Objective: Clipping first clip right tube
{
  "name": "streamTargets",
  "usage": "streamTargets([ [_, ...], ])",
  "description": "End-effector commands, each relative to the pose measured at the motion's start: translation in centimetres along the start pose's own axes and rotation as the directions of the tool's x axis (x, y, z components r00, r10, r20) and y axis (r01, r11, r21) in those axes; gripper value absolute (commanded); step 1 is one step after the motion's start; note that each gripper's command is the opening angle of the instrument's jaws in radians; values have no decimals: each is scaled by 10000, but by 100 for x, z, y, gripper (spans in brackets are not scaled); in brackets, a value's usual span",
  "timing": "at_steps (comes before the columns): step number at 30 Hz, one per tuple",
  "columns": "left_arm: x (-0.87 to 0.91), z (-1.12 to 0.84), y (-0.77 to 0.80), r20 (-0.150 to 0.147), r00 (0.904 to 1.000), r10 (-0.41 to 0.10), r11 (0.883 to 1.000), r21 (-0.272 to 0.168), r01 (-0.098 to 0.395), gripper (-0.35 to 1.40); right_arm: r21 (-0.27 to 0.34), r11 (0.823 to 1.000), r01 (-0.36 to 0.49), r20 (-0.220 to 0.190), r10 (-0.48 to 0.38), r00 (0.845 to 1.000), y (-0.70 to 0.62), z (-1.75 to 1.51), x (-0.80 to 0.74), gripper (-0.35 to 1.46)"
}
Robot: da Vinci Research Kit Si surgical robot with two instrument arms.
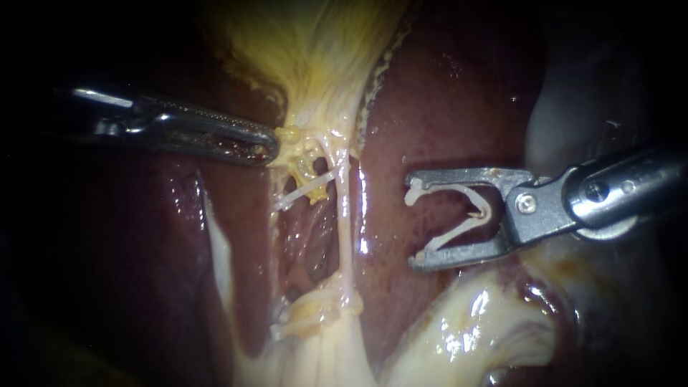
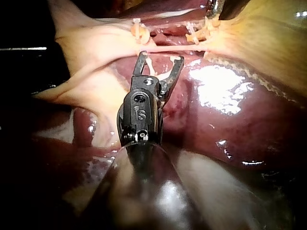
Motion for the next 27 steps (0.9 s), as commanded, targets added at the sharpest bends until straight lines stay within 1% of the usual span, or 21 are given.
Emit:
streamTargets([
  [1, 0, -1, 0, -2, 10000, 8, 10000, 9, -8, -35, 0, 10000, -1, 1, 1, 10000, 0, 0, 0, 50],
  [6, 0, -7, -2, -12, 10000, 8, 10000, 45, -8, -35, 2, 10000, 0, 1, 0, 10000, 0, 0, 0, 50],
  [8, -3, -14, -3, -4, 10000, -6, 9999, 130, 6, -35, 1, 10000, 0, 1, 0, 10000, 0, 0, 0, 50],
  [9, -5, -18, -3, 7, 10000, -17, 9999, 102, 17, -35, 1, 10000, 0, 1, 0, 10000, 0, 0, 0, 50],
  [11, -12, -29, -3, 91, 9999, -57, 10000, 54, 57, -35, 1, 10000, -1, 1, 1, 10000, 0, 0, 0, 50],
  [14, -24, -47, -1, 317, 9994, -142, 9999, -33, 143, -35, -1, 10000, -2, 2, 2, 10000, 0, 0, 0, 50],
  [15, -30, -54, 1, 448, 9988, -187, 9998, -42, 189, -35, -2, 10000, -2, 2, 2, 10000, 0, 0, 0, 50],
  [18, -41, -68, 3, 618, 9981, -45, 9999, -159, 55, -35, -5, 10000, -4, 3, 4, 10000, 0, 1, 1, 50],
  [20, -43, -71, 4, 626, 9980, -8, 9998, -183, 20, -35, -11, 10000, -7, 4, 7, 10000, 1, 2, 1, 50],
  [25, -39, -67, 2, 638, 9980, 11, 9997, -234, 4, -35, -71, 10000, 68, 19, -68, 10000, 0, 12, 2, 50],
  [27, -38, -65, 2, 641, 9979, 14, 9997, -247, 2, -35, 23, 9998, -192, 24, 192, 9998, -3, 20, 0, 50],
])
